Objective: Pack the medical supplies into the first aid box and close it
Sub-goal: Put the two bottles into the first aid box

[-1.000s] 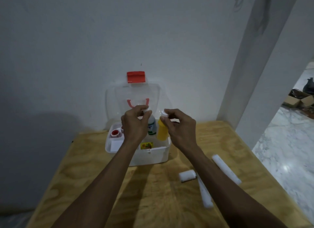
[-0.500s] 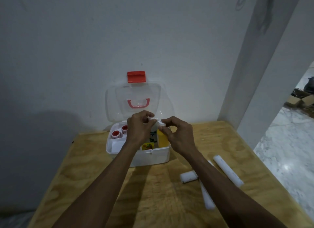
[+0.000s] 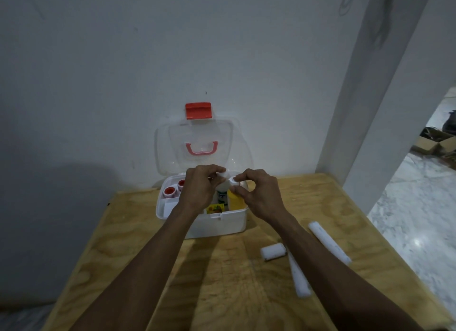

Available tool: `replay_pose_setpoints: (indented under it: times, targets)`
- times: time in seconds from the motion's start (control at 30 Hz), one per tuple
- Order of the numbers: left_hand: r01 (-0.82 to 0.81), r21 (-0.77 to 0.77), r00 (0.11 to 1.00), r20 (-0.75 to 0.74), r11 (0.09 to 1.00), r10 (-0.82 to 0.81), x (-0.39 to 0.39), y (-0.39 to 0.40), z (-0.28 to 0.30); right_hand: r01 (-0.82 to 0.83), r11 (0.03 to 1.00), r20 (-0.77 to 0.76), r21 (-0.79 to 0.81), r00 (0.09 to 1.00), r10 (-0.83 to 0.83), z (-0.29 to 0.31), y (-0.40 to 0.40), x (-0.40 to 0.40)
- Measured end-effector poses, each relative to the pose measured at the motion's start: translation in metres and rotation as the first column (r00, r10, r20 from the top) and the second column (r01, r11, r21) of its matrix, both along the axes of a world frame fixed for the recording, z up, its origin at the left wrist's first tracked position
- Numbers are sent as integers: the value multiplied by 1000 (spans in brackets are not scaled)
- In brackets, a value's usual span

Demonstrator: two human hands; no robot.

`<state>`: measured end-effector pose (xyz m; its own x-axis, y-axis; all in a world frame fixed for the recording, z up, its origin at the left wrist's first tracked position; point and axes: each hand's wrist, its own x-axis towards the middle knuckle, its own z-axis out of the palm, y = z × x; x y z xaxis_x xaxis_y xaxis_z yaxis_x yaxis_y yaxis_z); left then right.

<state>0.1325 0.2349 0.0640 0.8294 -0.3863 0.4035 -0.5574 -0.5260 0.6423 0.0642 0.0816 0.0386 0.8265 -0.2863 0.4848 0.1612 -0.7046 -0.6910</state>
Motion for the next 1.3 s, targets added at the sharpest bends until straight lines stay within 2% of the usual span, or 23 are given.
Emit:
replay_pose_setpoints:
  times: [0.17,0.63,0.73,0.83,0.9,1.0,1.2,1.3]
  targets:
    - [-8,14,1000,28,1000,8,-5,0,1,-29,997,16,-75,999,30,3,-4,0]
    - [8,40,1000,-8,999,-8,-4,4,-1,-25,1000,-19,-9,1000,25,4,-6,-9]
    - [-33,-17,998,55,999,34,-11,7,6,28,999,13,24,1000,-28,12,-11,-21]
    - [-58,-145,986,144,988,79,-29,10,15,109,992,39,64,993,-111,22,-24,-44]
    - [-37,-220,983,168,975,75,-47,10,18,166,982,40,93,985,-170,26,-33,-65]
    - [24,-245,983,182,969,22,-77,8,16,237,966,11,104,971,-239,27,-40,-100]
    - [87,-154,995,63,984,-78,-124,-8,-27,347,938,-142,28,930,-339,-5,-22,-161]
    - [79,-46,996,-28,996,-81,-134,-13,-57,397,918,-122,18,912,-392,-32,-2,-180]
